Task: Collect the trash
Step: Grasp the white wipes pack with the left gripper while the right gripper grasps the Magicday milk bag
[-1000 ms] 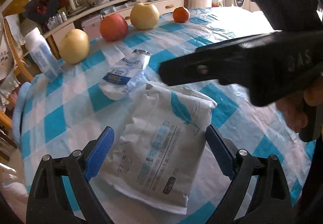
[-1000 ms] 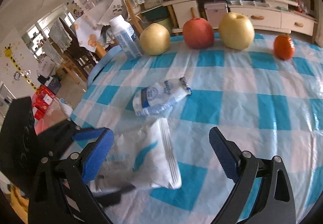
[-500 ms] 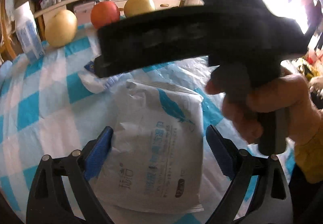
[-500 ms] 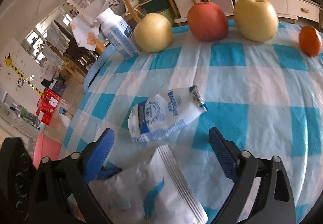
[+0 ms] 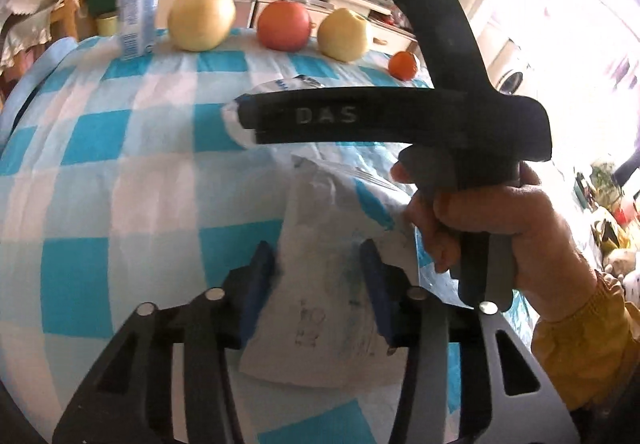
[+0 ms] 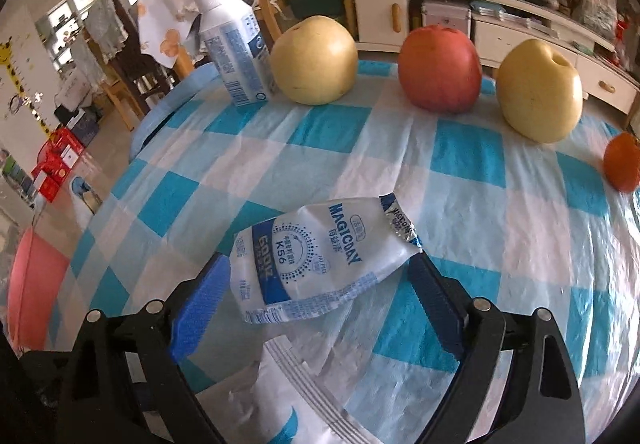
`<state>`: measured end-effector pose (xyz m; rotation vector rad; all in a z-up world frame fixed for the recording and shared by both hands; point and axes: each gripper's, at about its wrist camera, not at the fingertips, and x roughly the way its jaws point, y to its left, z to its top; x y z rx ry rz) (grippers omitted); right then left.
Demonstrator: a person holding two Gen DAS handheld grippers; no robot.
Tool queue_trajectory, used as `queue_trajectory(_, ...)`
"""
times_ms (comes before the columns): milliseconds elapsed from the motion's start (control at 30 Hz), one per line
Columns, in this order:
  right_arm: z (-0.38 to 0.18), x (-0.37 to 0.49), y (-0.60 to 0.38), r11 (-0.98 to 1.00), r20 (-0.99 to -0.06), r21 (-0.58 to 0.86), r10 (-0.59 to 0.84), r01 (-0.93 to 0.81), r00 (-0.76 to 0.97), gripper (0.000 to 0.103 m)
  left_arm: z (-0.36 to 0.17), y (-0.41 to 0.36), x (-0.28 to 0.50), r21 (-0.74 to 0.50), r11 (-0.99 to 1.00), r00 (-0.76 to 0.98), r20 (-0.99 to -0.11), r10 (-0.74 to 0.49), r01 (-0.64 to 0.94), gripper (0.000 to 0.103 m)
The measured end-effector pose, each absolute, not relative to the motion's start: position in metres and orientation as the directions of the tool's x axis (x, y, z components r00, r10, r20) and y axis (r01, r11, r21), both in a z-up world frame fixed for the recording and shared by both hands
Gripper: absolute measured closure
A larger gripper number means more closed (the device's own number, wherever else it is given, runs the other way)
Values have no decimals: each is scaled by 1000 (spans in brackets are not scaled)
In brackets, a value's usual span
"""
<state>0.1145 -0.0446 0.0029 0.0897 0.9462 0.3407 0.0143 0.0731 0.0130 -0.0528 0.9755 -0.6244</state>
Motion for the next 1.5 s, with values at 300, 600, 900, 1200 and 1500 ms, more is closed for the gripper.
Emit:
queue_trajectory(300, 3, 116, -39, 941, -784, 204, 323, -271, 531, 9, 19, 55, -3, -182, 822, 437, -773, -459, 540, 24)
queue_trajectory(600, 2, 114, -34, 939, -783, 141, 299, -313, 545, 10, 12, 25, -5, -55, 823, 480, -789, -383, 566, 18)
queue_trajectory(900, 5, 108, -38, 943, -772, 100, 274, -317, 573, 11, 10, 28, 4, -120, 850, 479, -782, -400, 513, 27)
queue_trajectory(1200, 35, 95, -57, 953, -723, 145, 285, -266, 629, 11, 15, 52, 1, -229, 851, 456, -763, -459, 473, 45)
queue_trajectory(1500, 46, 73, -54, 963, -707, 129, 256, -236, 659, 11, 22, 65, -2, -240, 848, 460, -754, -469, 472, 34)
